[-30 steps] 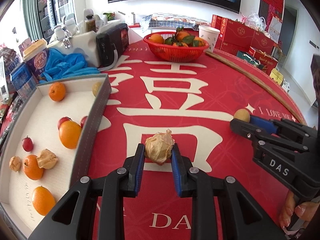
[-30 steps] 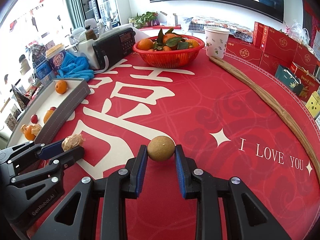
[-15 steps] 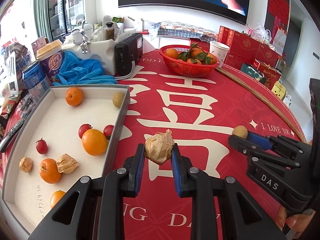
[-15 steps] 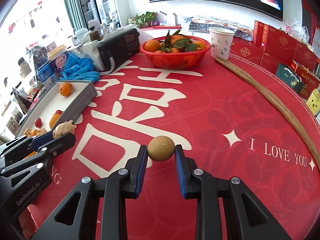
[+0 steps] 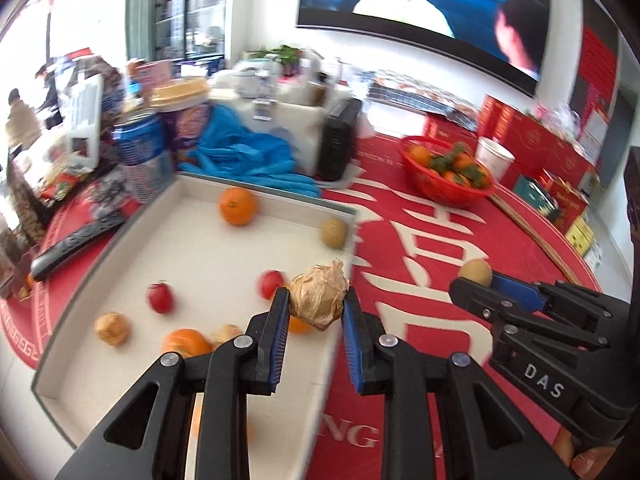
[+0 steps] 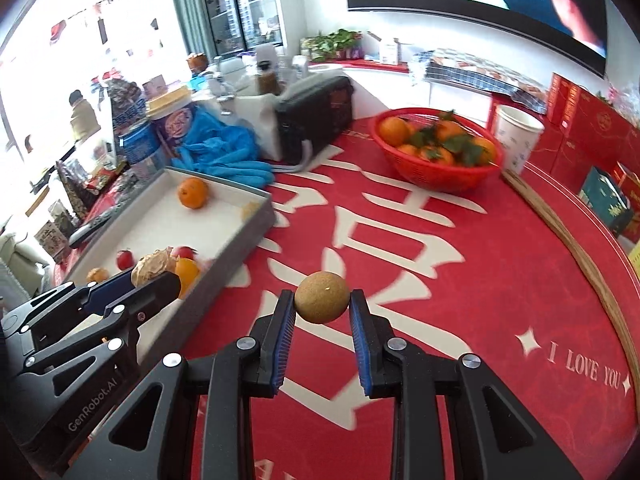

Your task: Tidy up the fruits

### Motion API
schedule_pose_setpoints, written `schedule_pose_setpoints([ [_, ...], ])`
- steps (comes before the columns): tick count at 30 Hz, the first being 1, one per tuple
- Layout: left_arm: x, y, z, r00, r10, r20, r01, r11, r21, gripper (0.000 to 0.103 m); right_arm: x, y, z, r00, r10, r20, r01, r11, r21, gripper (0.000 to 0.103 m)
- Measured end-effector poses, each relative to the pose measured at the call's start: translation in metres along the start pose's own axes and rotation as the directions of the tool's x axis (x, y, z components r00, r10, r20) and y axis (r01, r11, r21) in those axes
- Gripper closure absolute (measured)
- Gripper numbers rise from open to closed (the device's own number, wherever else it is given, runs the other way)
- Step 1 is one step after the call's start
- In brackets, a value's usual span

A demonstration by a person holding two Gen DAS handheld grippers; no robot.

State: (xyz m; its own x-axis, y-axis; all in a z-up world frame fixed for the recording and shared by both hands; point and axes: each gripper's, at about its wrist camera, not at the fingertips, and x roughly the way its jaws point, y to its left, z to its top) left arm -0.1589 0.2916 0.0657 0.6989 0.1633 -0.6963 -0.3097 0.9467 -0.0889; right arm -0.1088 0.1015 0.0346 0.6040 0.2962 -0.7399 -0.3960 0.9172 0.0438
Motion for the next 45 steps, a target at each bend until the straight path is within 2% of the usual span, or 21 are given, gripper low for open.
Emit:
schedule_pose_setpoints([
  [4, 0.003, 0.036, 0.005, 0.996, 0.084, -0.009, -0.085, 0.992, -0.088, 0.075, 0.012, 0.033, 0.020, 0.999, 0.041, -0.014, -0.042, 0.997, -0.061, 0.074],
  [7, 0.013, 0.062, 0.005, 0.989, 0.140, -0.048, -0.146, 0.978, -0.151, 0.075, 0.029, 0.062, 0.032, 0.996, 0.082, -0.048, -0.086, 0.990, -0.108, 0.074],
  [12, 0.024, 0.080, 0.001, 0.977, 0.186, -0.105, -0.202, 0.963, -0.177, 0.070, 0.059, 0.096, 0.042, 0.985, 0.118, -0.124, -0.137, 0.978, -0.159, 0.074],
  [13, 0.026, 0.080, 0.000, 0.975, 0.189, -0.116, -0.207, 0.962, -0.175, 0.064, 0.064, 0.101, 0.044, 0.983, 0.117, -0.140, -0.140, 0.975, -0.171, 0.074],
  [14, 0.026, 0.081, -0.001, 0.973, 0.195, -0.124, -0.215, 0.960, -0.178, 0.062, 0.069, 0.105, 0.046, 0.980, 0.119, -0.157, -0.147, 0.973, -0.179, 0.074],
  [16, 0.026, 0.085, -0.002, 0.965, 0.222, -0.137, -0.245, 0.953, -0.181, 0.054, 0.075, 0.111, 0.049, 0.977, 0.114, -0.182, -0.149, 0.971, -0.188, 0.074],
  [18, 0.026, 0.090, -0.002, 0.954, 0.255, -0.160, -0.284, 0.937, -0.201, 0.031, 0.079, 0.112, 0.052, 0.975, 0.098, -0.201, -0.137, 0.971, -0.195, 0.074],
  [20, 0.026, 0.094, -0.003, 0.951, 0.253, -0.175, -0.289, 0.931, -0.222, 0.018, 0.081, 0.110, 0.055, 0.972, 0.093, -0.214, -0.134, 0.974, -0.184, 0.074],
  [21, 0.025, 0.095, -0.003, 0.957, 0.237, -0.169, -0.272, 0.935, -0.230, 0.017, 0.080, 0.108, 0.057, 0.970, 0.099, -0.221, -0.139, 0.975, -0.174, 0.074],
  [22, 0.024, 0.094, -0.003, 0.958, 0.232, -0.166, -0.267, 0.936, -0.229, 0.014, 0.080, 0.106, 0.059, 0.967, 0.111, -0.228, -0.151, 0.975, -0.164, 0.068],
  [23, 0.024, 0.092, -0.002, 0.957, 0.240, -0.165, -0.273, 0.937, -0.220, 0.013, 0.079, 0.104, 0.060, 0.965, 0.120, -0.233, -0.158, 0.975, -0.155, 0.039],
  [25, 0.024, 0.088, 0.000, 0.947, 0.269, -0.174, -0.301, 0.933, -0.197, 0.005, 0.076, 0.105, 0.062, 0.969, 0.114, -0.221, -0.152, 0.975, -0.161, 0.006],
  [26, 0.025, 0.085, 0.001, 0.938, 0.290, -0.188, -0.323, 0.930, -0.177, 0.000, 0.072, 0.106, 0.063, 0.974, 0.106, -0.202, -0.142, 0.974, -0.174, 0.006],
  [28, 0.026, 0.079, 0.001, 0.929, 0.319, -0.187, -0.347, 0.927, -0.141, 0.000, 0.066, 0.112, 0.064, 0.978, 0.086, -0.191, -0.127, 0.969, -0.213, 0.006],
  [31, 0.026, 0.077, 0.001, 0.940, 0.292, -0.174, -0.317, 0.938, -0.141, 0.000, 0.062, 0.120, 0.064, 0.980, 0.047, -0.195, -0.098, 0.960, -0.261, 0.006],
  [32, 0.025, 0.076, 0.001, 0.943, 0.285, -0.171, -0.310, 0.940, -0.143, 0.000, 0.062, 0.122, 0.064, 0.980, 0.036, -0.195, -0.089, 0.958, -0.273, 0.003],
  [35, 0.025, 0.075, 0.002, 0.943, 0.284, -0.172, -0.309, 0.941, -0.140, 0.000, 0.060, 0.125, 0.062, 0.974, 0.026, -0.225, -0.093, 0.951, -0.294, 0.000],
  [38, 0.026, 0.074, 0.001, 0.944, 0.275, -0.180, -0.302, 0.943, -0.142, 0.000, 0.055, 0.125, 0.061, 0.978, -0.008, -0.208, -0.057, 0.950, -0.306, 0.000],
  [45, 0.025, 0.069, 0.001, 0.943, 0.288, -0.169, -0.310, 0.943, -0.121, 0.000, 0.054, 0.119, 0.061, 0.978, -0.001, -0.210, -0.059, 0.957, -0.282, 0.000],
])
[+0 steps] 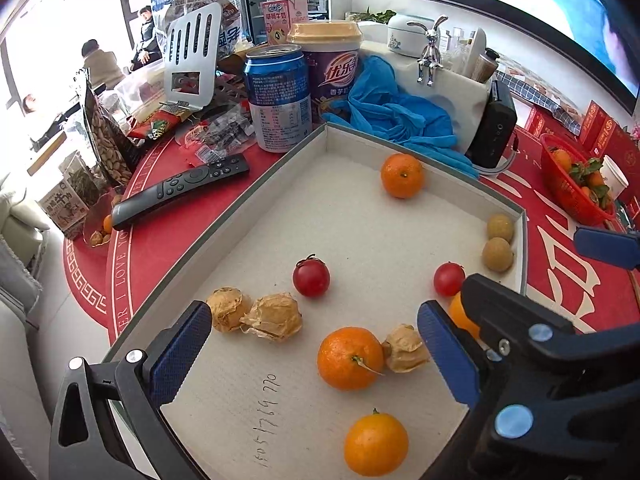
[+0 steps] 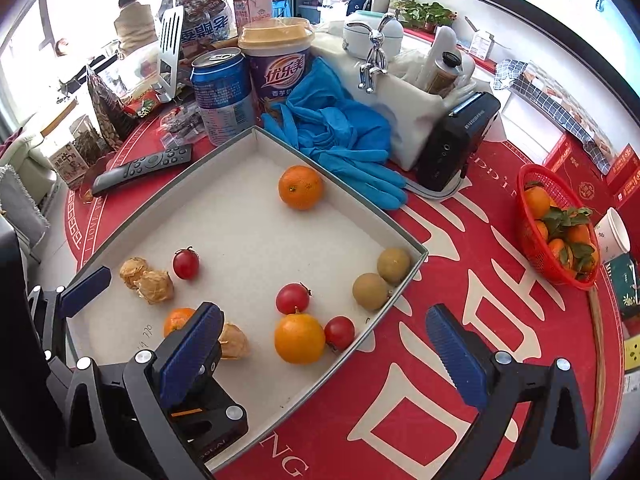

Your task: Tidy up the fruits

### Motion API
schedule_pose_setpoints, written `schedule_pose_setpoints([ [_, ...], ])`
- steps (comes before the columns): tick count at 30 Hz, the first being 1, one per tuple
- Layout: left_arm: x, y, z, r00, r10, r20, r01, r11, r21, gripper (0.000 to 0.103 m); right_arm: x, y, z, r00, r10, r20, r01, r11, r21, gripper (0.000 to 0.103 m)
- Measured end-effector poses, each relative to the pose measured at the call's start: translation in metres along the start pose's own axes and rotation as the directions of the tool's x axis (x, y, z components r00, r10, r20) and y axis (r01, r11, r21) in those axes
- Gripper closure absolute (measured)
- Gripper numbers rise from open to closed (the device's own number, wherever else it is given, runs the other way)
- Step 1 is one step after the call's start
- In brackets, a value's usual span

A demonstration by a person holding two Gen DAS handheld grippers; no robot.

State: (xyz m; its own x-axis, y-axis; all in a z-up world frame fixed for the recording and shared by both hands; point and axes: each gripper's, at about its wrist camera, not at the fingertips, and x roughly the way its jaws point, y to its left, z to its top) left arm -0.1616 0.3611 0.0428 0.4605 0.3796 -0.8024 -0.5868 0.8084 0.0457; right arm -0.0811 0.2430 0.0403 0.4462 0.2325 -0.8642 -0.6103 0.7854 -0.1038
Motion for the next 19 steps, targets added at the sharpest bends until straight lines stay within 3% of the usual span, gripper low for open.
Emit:
schedule_pose_setpoints([
  [11, 0.000, -0.003, -0.002, 1.000, -0.020, -0.003, 0.020, 1.000, 0.009, 0.000, -0.002, -0.003, -0.007, 1.000, -0.025, -0.003, 0.025, 1.000, 0.007, 0.000],
  [19, -0.006, -0.004, -0.001, 0.999, -0.023, 0.045, 0.023, 1.000, 0.009, 0.000, -0.011, -0.010, -0.014, 0.999, -0.037, 0.018, 0.036, 0.999, 0.027, 0.000],
])
